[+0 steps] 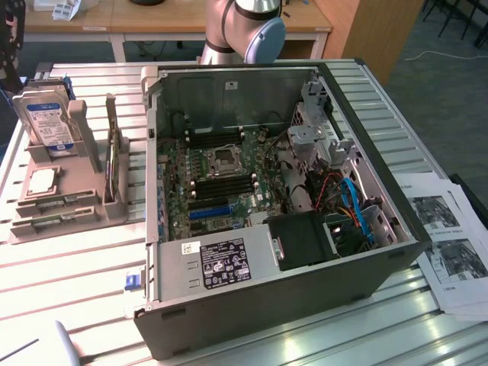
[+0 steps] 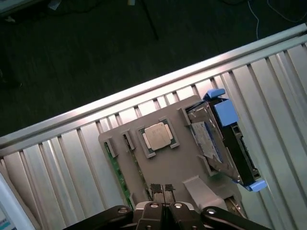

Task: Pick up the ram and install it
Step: 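Pick up the ram and move it above insertion slot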

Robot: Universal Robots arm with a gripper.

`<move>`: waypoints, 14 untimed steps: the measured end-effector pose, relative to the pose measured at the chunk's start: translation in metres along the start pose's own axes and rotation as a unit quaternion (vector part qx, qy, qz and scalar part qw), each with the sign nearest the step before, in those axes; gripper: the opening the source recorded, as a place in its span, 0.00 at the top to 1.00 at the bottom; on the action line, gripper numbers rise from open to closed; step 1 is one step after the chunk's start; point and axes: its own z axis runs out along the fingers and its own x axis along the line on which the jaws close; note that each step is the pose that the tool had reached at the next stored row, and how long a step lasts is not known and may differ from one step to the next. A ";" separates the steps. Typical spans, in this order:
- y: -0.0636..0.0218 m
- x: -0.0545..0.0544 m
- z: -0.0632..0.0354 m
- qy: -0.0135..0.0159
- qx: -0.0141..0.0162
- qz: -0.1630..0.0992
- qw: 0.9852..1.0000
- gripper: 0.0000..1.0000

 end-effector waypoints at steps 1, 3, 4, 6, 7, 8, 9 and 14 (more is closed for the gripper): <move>0.0000 0.000 0.0000 0.000 0.000 -0.008 1.000 0.90; 0.0000 0.000 0.0000 0.001 0.000 -0.023 1.000 0.90; 0.0000 0.000 0.0000 0.002 0.000 -0.030 1.000 0.90; 0.0000 0.000 0.0000 0.003 0.000 -0.045 0.999 0.90; 0.0000 0.000 0.0000 0.003 0.000 -0.053 0.999 0.90; 0.0000 0.000 0.0000 0.004 0.000 -0.060 0.998 0.90; 0.0000 0.000 0.0000 0.004 0.000 -0.068 0.998 0.90; 0.0000 0.000 0.0000 0.006 0.001 -0.106 0.994 0.90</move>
